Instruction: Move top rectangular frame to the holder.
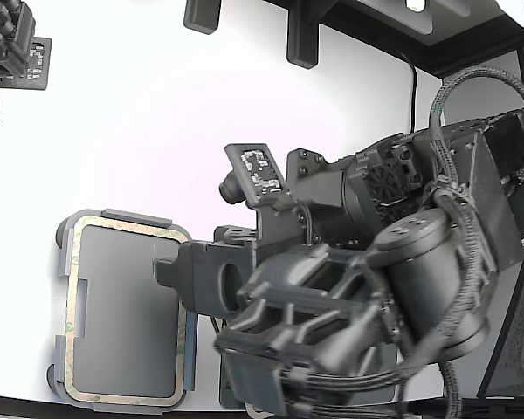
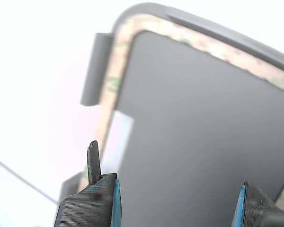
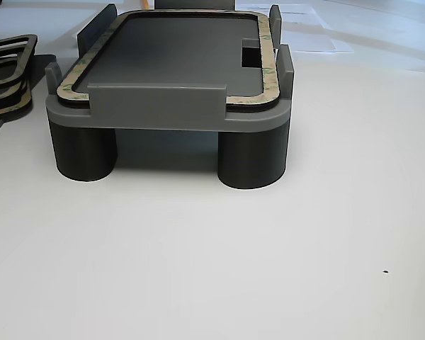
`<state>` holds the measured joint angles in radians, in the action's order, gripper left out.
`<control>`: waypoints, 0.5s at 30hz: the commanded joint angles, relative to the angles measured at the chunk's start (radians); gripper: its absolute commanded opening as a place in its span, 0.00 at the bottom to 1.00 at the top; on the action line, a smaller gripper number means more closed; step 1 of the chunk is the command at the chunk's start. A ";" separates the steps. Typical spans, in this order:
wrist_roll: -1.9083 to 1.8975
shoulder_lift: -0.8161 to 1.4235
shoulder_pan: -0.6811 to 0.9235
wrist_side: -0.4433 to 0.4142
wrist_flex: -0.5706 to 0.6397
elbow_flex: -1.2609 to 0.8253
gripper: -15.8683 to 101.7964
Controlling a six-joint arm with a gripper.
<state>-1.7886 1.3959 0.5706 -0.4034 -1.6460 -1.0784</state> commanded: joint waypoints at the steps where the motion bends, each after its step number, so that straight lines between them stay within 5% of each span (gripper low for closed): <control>1: 0.291 0.091 -0.008 -0.064 0.006 0.031 0.98; 9: 1.011 0.370 -0.132 -0.031 0.110 -0.078 0.98; 15: 1.433 0.755 -0.425 0.132 0.390 -0.522 0.98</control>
<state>-0.7072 1.9083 0.3022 -0.3298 -1.4051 -1.3652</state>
